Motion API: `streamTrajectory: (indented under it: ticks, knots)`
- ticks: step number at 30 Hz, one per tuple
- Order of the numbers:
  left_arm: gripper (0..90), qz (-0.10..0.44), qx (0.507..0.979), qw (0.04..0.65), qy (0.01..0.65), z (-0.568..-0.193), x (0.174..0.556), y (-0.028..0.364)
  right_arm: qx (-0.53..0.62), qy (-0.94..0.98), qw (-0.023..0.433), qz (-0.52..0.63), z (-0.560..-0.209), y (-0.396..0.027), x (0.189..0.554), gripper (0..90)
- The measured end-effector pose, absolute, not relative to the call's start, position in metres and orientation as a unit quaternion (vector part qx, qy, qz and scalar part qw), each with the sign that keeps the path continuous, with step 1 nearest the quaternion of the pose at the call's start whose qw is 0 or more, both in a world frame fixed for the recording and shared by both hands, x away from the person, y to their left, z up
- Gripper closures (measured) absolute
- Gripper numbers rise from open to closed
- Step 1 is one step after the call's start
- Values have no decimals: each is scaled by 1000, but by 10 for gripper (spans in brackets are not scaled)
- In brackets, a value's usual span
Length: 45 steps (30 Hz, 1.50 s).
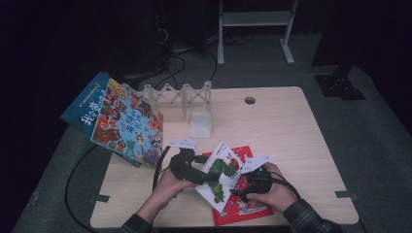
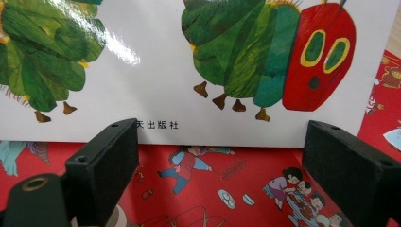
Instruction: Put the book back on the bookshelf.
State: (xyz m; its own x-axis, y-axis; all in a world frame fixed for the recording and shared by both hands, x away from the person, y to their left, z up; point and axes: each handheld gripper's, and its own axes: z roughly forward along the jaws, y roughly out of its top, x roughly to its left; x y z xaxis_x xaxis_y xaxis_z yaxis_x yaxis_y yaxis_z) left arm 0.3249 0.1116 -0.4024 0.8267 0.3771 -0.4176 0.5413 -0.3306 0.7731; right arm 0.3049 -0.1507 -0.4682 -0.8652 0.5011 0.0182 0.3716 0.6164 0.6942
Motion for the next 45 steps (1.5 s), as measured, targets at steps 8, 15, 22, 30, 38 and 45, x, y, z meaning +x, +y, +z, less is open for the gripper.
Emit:
streamTrajectory:
  ticks: [8,15,22,30,38,45]
  knots:
    - [52,-95,798,523,284,-402,323,110,246,893,88,366,-468,-153,305,119]
    - [50,-108,787,536,287,-404,324,112,246,893,88,366,-468,-153,305,119]
    - [45,-117,780,542,290,-405,324,113,245,894,89,366,-468,-153,305,124]
    - [48,-123,777,547,285,-405,323,112,245,894,89,365,-468,-154,305,125]
    - [50,-99,799,528,272,-404,322,110,243,894,92,365,-468,-154,305,130]
    - [51,-105,822,499,253,-413,318,94,244,894,93,364,-468,-155,305,133]
